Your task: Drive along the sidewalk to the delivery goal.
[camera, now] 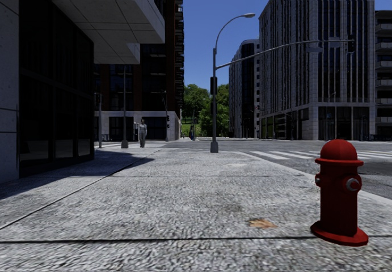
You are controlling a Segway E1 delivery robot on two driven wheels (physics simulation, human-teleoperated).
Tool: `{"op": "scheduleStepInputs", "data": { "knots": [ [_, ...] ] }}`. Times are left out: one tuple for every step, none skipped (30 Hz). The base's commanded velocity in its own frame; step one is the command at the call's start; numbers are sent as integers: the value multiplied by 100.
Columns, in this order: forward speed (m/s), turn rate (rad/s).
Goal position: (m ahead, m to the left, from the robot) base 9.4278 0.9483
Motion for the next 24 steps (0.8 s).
{"op": "scheduleStepInputs", "data": {
  "knots": [
    [200, 0],
    [200, 0],
    [200, 0],
    [200, 0],
    [200, 0],
    [200, 0],
    [200, 0],
    [200, 0],
    [200, 0],
    [200, 0],
    [200, 0],
    [200, 0],
    [200, 0],
    [200, 0],
    [200, 0],
    [200, 0],
    [200, 0],
    [200, 0],
    [200, 0],
    [200, 0],
    [200, 0],
    [200, 0],
    [200, 0],
    [200, 0]
  ]
}}
